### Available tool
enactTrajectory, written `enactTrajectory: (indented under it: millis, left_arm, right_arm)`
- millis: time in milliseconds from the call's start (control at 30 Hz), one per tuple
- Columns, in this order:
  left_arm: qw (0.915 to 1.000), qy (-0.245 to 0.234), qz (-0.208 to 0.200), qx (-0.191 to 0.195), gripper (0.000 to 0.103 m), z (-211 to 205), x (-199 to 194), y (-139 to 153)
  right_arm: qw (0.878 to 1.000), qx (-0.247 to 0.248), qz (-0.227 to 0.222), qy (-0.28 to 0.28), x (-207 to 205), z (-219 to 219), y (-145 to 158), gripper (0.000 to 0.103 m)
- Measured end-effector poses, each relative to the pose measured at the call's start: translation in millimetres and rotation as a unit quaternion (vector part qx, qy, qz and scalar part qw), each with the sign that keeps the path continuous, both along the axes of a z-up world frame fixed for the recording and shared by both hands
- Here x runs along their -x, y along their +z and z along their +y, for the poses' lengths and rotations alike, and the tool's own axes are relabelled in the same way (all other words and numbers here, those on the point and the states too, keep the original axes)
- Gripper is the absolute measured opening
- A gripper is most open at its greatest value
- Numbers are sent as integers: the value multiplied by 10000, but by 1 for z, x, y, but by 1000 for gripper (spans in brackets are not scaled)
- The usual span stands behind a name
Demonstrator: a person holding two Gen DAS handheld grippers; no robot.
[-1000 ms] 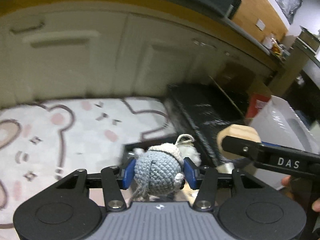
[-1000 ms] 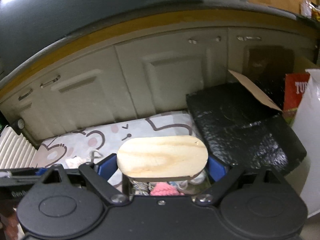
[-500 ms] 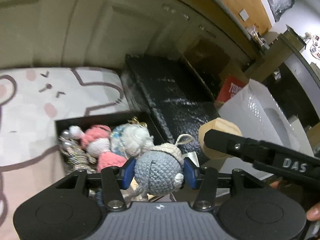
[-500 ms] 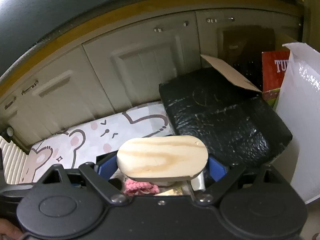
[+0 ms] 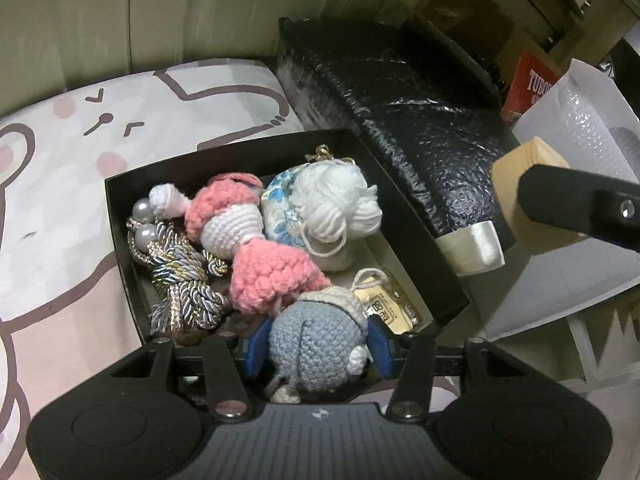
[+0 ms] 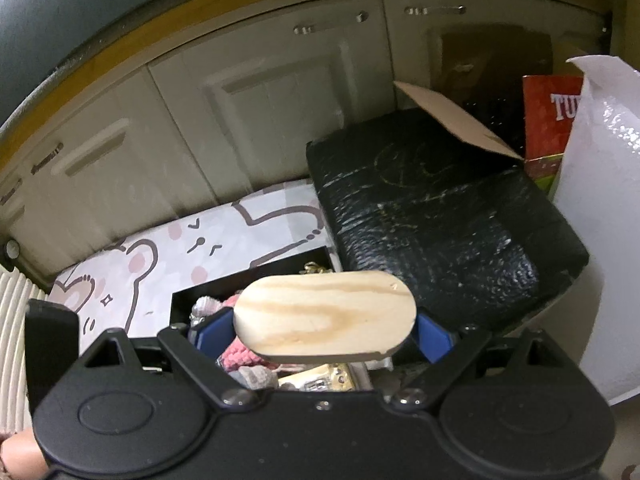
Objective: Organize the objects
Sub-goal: 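Lower the mouse and wooden block into the box and open both tools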
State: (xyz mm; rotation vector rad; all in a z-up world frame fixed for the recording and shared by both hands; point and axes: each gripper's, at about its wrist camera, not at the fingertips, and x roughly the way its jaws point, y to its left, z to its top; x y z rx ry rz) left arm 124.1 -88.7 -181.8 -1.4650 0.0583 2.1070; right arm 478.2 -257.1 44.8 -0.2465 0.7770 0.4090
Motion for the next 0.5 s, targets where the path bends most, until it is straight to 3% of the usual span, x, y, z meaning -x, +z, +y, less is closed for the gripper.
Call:
enactTrajectory:
  millis: [333, 500]
  left_arm:
    - [9985, -412, 183, 318, 52, 15, -2, -21]
    - [9984, -494, 170, 208, 53, 9, 0, -21]
  right_arm:
    - [9992, 161, 331, 135, -5, 14, -20, 94]
    - [9982, 250, 538, 64, -12, 18, -32, 94]
